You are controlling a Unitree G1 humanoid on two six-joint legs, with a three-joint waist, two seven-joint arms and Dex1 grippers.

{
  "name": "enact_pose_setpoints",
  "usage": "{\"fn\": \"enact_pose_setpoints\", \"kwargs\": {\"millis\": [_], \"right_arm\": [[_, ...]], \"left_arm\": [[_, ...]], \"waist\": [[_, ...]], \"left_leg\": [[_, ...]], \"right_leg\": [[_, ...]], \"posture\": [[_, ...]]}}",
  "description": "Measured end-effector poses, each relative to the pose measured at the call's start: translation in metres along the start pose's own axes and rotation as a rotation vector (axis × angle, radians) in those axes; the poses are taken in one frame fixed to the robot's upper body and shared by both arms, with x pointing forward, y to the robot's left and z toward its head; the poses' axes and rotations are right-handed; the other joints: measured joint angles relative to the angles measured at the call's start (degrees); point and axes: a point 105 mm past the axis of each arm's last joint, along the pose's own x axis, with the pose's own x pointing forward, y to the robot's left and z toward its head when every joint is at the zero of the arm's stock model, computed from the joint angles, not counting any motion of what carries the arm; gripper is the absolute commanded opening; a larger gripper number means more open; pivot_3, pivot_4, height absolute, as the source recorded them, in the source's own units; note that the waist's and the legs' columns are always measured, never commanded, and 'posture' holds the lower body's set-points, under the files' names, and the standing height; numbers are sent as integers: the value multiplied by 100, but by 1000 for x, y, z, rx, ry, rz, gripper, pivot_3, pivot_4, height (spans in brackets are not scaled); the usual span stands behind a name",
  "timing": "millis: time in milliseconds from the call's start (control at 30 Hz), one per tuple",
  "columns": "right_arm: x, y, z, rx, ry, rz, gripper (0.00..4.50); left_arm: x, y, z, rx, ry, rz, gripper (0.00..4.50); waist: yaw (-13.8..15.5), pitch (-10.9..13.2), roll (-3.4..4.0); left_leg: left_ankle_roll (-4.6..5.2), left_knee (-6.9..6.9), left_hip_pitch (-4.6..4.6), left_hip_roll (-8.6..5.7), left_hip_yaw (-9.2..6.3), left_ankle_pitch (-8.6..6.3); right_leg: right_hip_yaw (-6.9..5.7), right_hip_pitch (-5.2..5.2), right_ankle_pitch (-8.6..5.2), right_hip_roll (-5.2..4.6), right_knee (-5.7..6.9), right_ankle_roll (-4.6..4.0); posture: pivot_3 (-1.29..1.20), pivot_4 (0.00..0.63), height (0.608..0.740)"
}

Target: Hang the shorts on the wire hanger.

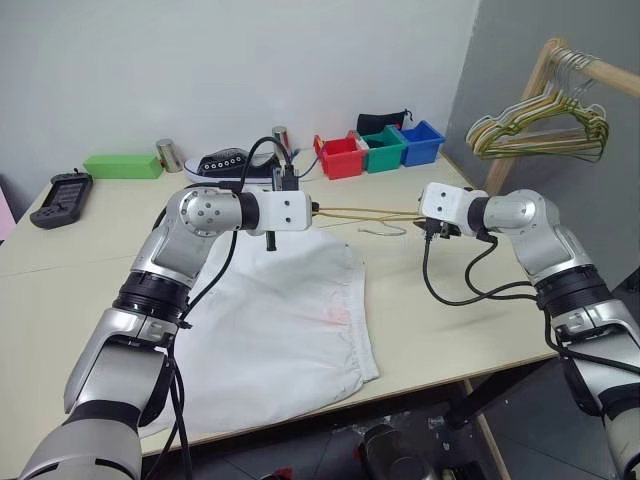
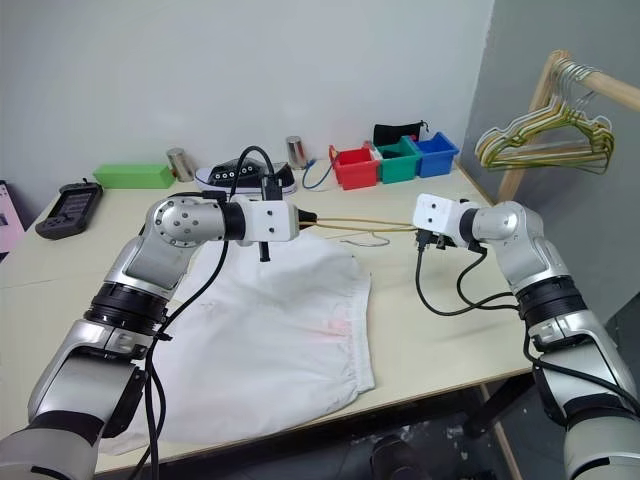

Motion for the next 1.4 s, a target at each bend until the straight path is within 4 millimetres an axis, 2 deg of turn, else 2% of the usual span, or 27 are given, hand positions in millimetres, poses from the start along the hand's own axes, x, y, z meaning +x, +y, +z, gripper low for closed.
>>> {"fn": "enact_pose_setpoints", "kwargs": {"millis": [167, 200, 400, 433, 500, 533, 567, 600, 633, 700, 900, 1000, 1067, 1100, 1200, 1300, 1400], "right_arm": [[0, -1, -1, -10, 0, -5, 188], [0, -1, -1, -14, 0, -3, 44], [1, 2, -1, -45, 8, 10, 18], [1, 2, -1, -51, 9, 11, 0], [1, 3, -1, -54, 8, 13, 0], [1, 4, -1, -54, 8, 16, 0], [1, 5, -2, -54, 8, 17, 0], [1, 5, -2, -53, 9, 19, 0], [1, 5, -1, -57, 8, 18, 0], [-2, 6, -2, -54, 9, 27, 0], [-9, 22, -23, 19, 59, 90, 0], [-14, 27, -32, 59, 90, 117, 0], [-19, 33, -40, 106, 109, 146, 0], [-21, 35, -44, 125, 121, 155, 0], [-33, 37, -59, 177, 169, 183, 0], [-47, 48, -75, 308, 211, 245, 0], [-69, 82, -76, 606, 199, 450, 0]], "left_arm": [[0, 1, 0, -5, 3, 0, 0], [0, 1, 0, -5, 3, 2, 0], [-1, 3, 0, 0, 4, 20, 0], [-1, 3, 1, 1, 3, 20, 528], [-1, 3, 1, -5, -1, 18, 747], [-1, 2, 2, -8, -7, 14, 1094], [-1, 2, 2, -11, -13, 12, 1135], [-1, 2, 4, -15, -26, 9, 1549], [-1, 2, 6, -24, -43, 7, 1605], [-7, 8, 14, -89, -98, 18, 2047], [-26, 27, 30, -170, -194, 92, 3299], [-32, 30, 36, -211, -232, 119, 4033], [-38, 25, 39, -251, -251, 124, 4359], [-39, 20, 38, -266, -249, 116, 4490], [-44, 1, 26, -352, -210, 102, 4490], [-49, -13, 18, -469, -186, 108, 4490], [-58, -35, 19, -616, -188, 101, 4490]], "waist": [[-2, 0, 0], [-2, 0, 0], [-3, 0, 0], [-4, 0, 0], [-3, 0, 0], [-3, 0, 0], [-3, 0, 0], [-4, 0, 0], [-6, 0, 0], [-3, 0, 0], [3, 0, 0], [-1, 0, 0], [-6, 0, 1], [-7, 0, 1], [0, 1, 1], [22, 3, -2], [32, 1, 1]], "left_leg": [[0, 0, 1, 0, -1, 0], [0, 0, 1, 0, -1, 0], [0, 0, 1, 0, -1, 0], [0, 0, 1, 0, -1, 0], [0, 0, 1, 0, -1, 0], [0, 0, 0, 0, -1, 0], [0, 0, 0, 0, -1, 0], [0, 0, 1, 0, 0, 0], [0, 0, 1, 0, -1, 0], [0, 0, -2, 1, -2, 0], [0, 1, 0, 0, -2, 0], [0, 1, 2, 1, -2, 0], [0, 1, 8, 2, 0, 0], [0, 1, 11, 2, 1, 0], [0, 1, 14, 2, 0, 0], [0, 1, 16, 3, -2, 0], [0, -2, 22, 6, -1, -2]], "right_leg": [[0, 0, 0, 0, 1, 0], [0, 0, 0, 0, 1, 0], [-1, 0, 0, 0, 1, 0], [-1, 0, 0, 0, 1, 0], [-1, 0, 0, 0, 1, 0], [-1, 0, 0, 0, 1, 0], [-1, 0, 0, 0, 1, 0], [0, 0, 0, 0, 1, 0], [0, 0, 0, 0, 1, 0], [-1, -2, 0, 0, 1, 0], [-2, 2, 0, 0, 0, 0], [-1, 2, 0, 0, 2, 0], [1, 8, 0, 0, 2, 0], [1, 10, -1, 0, 2, -1], [1, 14, -1, 1, 1, -1], [-3, 22, -2, 1, -4, -2], [-1, 27, -9, 0, -6, -1]], "posture": [[-299, 32, 740], [-299, 32, 740], [-301, 31, 740], [-302, 30, 740], [-304, 32, 740], [-304, 32, 740], [-304, 35, 740], [-304, 35, 740], [-303, 36, 740], [-302, 37, 740], [-301, 43, 740], [-300, 49, 740], [-297, 51, 740], [-297, 53, 740], [-296, 57, 740], [-288, 59, 740], [-287, 63, 740]]}}
